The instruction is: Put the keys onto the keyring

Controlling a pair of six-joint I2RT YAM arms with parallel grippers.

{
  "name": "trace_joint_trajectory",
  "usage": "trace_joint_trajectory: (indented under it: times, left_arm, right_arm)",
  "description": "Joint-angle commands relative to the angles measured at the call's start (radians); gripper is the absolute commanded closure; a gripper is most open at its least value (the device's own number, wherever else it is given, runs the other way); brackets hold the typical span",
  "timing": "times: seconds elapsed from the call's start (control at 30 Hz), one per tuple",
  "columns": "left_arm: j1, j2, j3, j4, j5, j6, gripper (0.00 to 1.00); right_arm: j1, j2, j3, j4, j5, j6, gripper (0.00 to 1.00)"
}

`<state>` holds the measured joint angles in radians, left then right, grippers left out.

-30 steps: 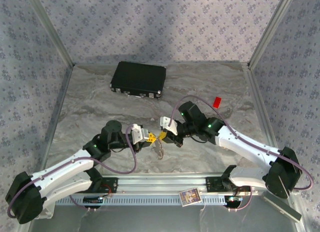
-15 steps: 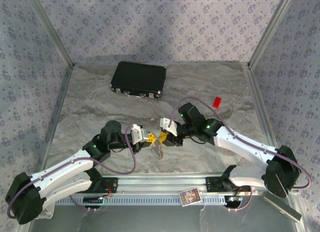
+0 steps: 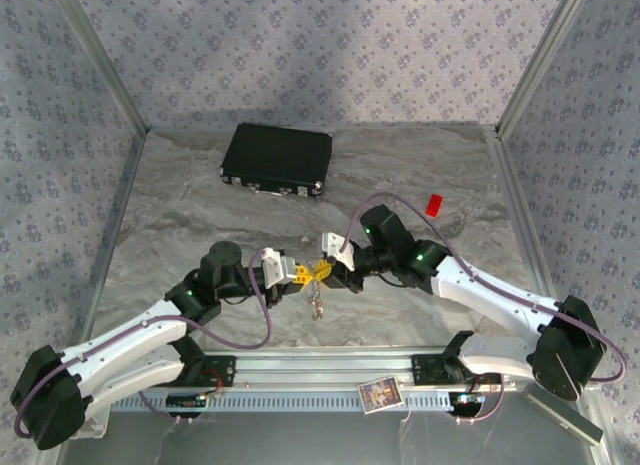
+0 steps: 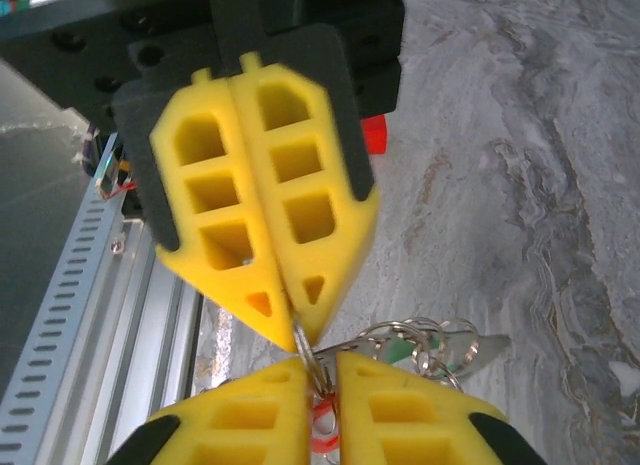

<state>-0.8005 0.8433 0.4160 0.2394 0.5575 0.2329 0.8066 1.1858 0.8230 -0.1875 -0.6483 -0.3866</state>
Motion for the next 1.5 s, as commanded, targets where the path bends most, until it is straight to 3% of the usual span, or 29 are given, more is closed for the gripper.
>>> trace_joint_trajectory:
  times: [0.0, 0.07, 0.13, 0.2, 0.4, 0.6, 0.7, 0.8, 0.9, 0.97, 1.1, 1.47]
  left_arm:
    - [-0.006, -0.016, -0.003, 0.055, 0.027, -0.011, 1.0]
    - [-0.006, -0.019, 0.007, 0.022, -0.006, -0.001, 0.96]
    - [-0.006, -0.023, 0.026, -0.034, -0.024, 0.026, 0.8]
    - [-0.006, -0.019, 0.044, -0.078, -0.033, 0.047, 0.77]
    - [-0.005, 0.008, 0.108, -0.189, -0.031, 0.1, 0.79]
    - [-0.005, 0.017, 0.137, -0.222, -0.032, 0.127, 0.85]
    - [-0.005, 0.017, 0.144, -0.23, -0.025, 0.137, 0.96]
    - [-0.006, 0.018, 0.144, -0.229, -0.019, 0.139, 1.0]
    - [-0.005, 0.009, 0.131, -0.211, -0.019, 0.131, 1.0]
    - [-0.006, -0.001, 0.109, -0.176, -0.017, 0.116, 1.0]
    - [-0.006, -0.017, 0.058, -0.081, -0.014, 0.076, 1.0]
    - [-0.006, -0.014, 0.003, 0.034, 0.024, 0.029, 1.0]
  right_arm:
    - [0.008, 0.014, 0.009, 0.013, -0.011, 0.009, 0.98]
    - [0.012, 0.011, 0.032, -0.029, 0.011, -0.015, 1.0]
    - [0.021, 0.016, 0.074, -0.107, 0.043, -0.06, 1.0]
    - [0.026, 0.025, 0.117, -0.178, 0.066, -0.099, 1.0]
    - [0.053, 0.08, 0.253, -0.384, 0.14, -0.209, 1.0]
    - [0.085, 0.126, 0.328, -0.475, 0.185, -0.256, 1.0]
    - [0.096, 0.142, 0.356, -0.5, 0.202, -0.273, 1.0]
    - [0.095, 0.139, 0.357, -0.492, 0.175, -0.271, 1.0]
    - [0.06, 0.1, 0.297, -0.421, 0.117, -0.219, 0.78]
    - [0.025, 0.063, 0.232, -0.333, 0.066, -0.17, 0.72]
    - [-0.011, 0.012, 0.129, -0.206, 0.008, -0.085, 0.7]
    - [-0.006, 0.03, 0.041, -0.096, 0.016, -0.031, 0.71]
